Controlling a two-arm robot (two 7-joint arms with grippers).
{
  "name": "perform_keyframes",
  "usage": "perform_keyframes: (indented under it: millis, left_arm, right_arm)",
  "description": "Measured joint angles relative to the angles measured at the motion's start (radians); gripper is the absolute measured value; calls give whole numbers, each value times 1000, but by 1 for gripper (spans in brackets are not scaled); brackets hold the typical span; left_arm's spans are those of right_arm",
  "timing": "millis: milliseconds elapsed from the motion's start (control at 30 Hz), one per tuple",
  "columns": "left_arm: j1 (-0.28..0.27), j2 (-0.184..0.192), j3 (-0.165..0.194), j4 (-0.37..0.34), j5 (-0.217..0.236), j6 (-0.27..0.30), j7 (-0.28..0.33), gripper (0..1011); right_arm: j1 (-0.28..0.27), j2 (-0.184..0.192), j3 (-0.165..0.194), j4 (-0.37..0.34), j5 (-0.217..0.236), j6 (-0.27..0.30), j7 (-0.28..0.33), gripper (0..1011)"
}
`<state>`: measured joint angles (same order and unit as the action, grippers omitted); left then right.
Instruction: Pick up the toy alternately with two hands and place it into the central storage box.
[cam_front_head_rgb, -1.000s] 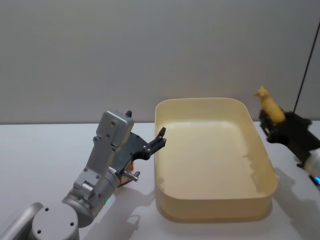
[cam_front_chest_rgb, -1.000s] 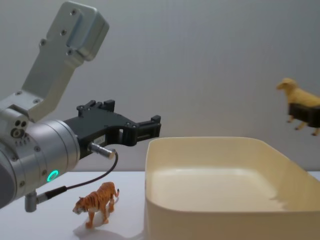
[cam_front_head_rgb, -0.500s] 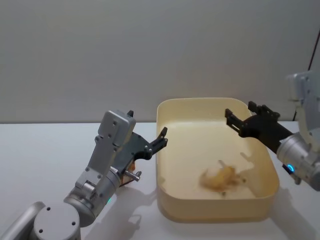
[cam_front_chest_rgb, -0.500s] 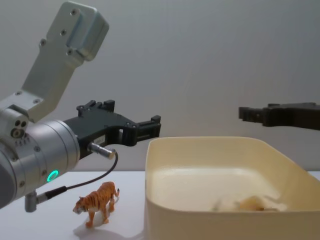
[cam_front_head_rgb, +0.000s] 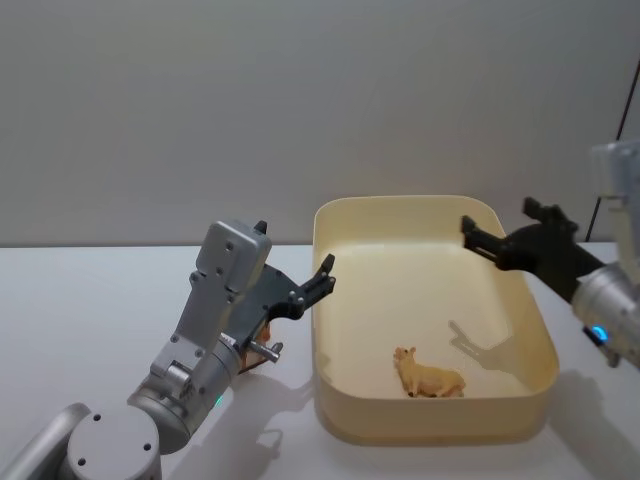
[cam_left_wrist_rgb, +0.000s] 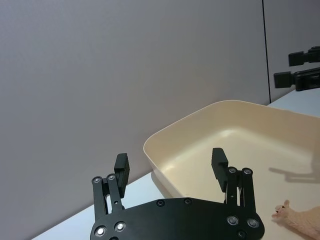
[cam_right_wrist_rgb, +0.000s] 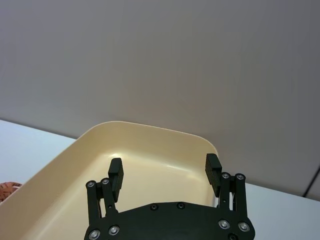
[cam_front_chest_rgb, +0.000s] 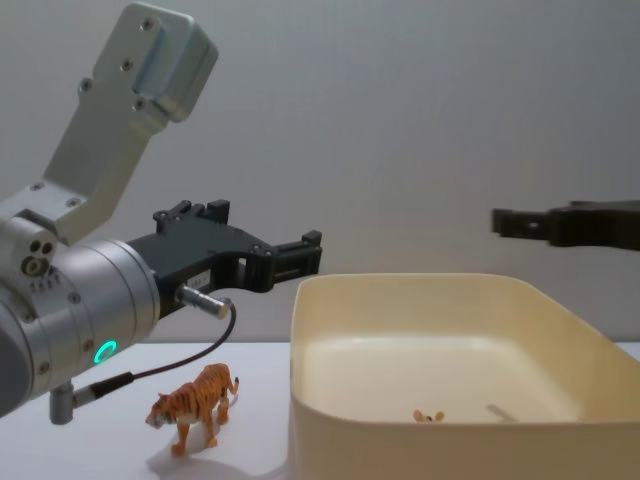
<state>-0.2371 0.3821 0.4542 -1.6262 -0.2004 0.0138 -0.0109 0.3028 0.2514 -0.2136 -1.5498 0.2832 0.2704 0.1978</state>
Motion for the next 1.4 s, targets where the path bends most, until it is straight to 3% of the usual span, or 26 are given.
perform_keyframes:
  millis: [700, 1000, 1400]
  left_arm:
    - [0, 0, 0, 0, 0, 0, 0, 1001]
    - [0, 0, 0, 0, 0, 0, 0, 1001]
    - [0, 0, 0, 0, 0, 0, 0, 1002]
  right_arm:
    - [-161, 137, 117, -112, 97, 1, -98, 1001]
    - [-214, 182, 158, -117, 108, 9, -133, 1001]
    - [-253, 215, 184, -85, 95, 15, -142, 1001]
